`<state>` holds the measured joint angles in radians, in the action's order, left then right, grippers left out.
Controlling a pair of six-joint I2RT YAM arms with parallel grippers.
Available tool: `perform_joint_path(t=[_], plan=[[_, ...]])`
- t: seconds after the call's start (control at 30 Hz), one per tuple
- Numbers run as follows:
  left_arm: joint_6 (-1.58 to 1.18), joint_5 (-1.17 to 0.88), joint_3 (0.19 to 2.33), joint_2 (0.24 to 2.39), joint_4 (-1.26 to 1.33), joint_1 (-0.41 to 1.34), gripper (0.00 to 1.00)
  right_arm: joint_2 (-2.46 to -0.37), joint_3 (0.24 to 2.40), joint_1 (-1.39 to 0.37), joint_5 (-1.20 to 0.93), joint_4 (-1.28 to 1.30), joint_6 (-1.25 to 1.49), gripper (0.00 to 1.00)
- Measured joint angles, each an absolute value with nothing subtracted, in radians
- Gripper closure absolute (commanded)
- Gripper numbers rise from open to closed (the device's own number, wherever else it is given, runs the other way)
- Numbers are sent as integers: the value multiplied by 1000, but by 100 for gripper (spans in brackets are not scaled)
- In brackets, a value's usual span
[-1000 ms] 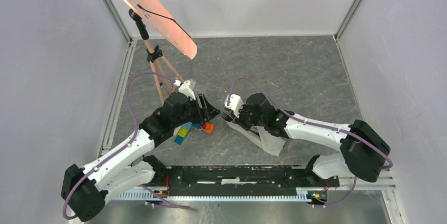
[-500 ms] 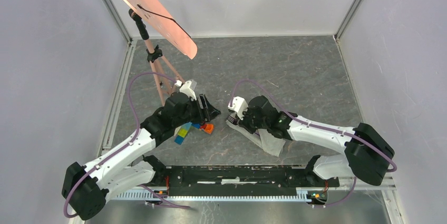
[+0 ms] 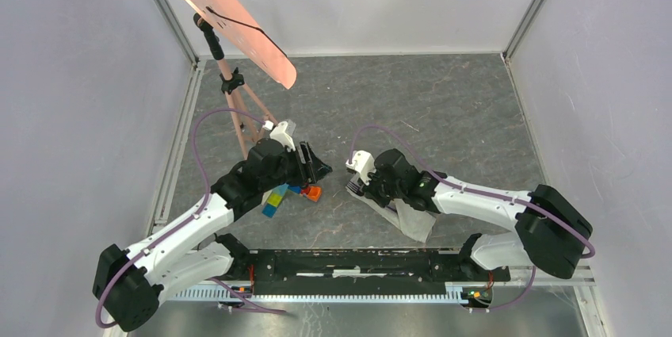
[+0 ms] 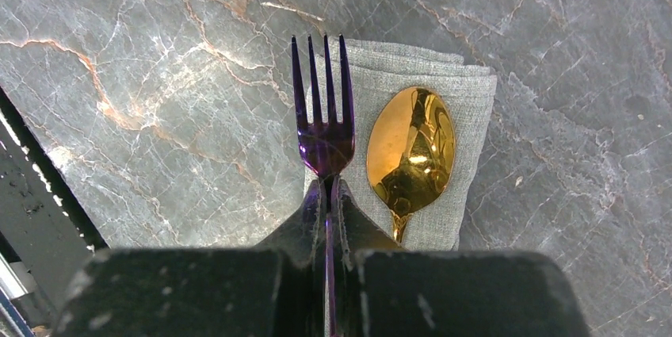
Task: Fold the napkin into a case and place the utensils inside
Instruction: Stuff the fork into the folded napkin.
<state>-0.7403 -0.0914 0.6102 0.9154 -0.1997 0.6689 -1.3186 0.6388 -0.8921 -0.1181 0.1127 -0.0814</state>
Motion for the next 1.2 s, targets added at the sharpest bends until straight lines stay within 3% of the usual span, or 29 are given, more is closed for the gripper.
perform_joint_path(t=[0.07,0.3,0.47,0.83,1.2], plan=[[-740,-97,608,915,-198,669,36,-1321,639,-892,-116,116,-73,100],[-801,-150,575,981,-131,669,78,-1311,624,-892,-121,103,-31,100],[-836,-175,551,1064,-115,669,93,-1275,588,-883,-120,68,-4,100],[-895,-251,569,1365,50,737,98,-1220,554,-868,-121,16,30,100],[-924,-268,632,1516,193,756,98,-1216,541,-868,-127,8,30,100]])
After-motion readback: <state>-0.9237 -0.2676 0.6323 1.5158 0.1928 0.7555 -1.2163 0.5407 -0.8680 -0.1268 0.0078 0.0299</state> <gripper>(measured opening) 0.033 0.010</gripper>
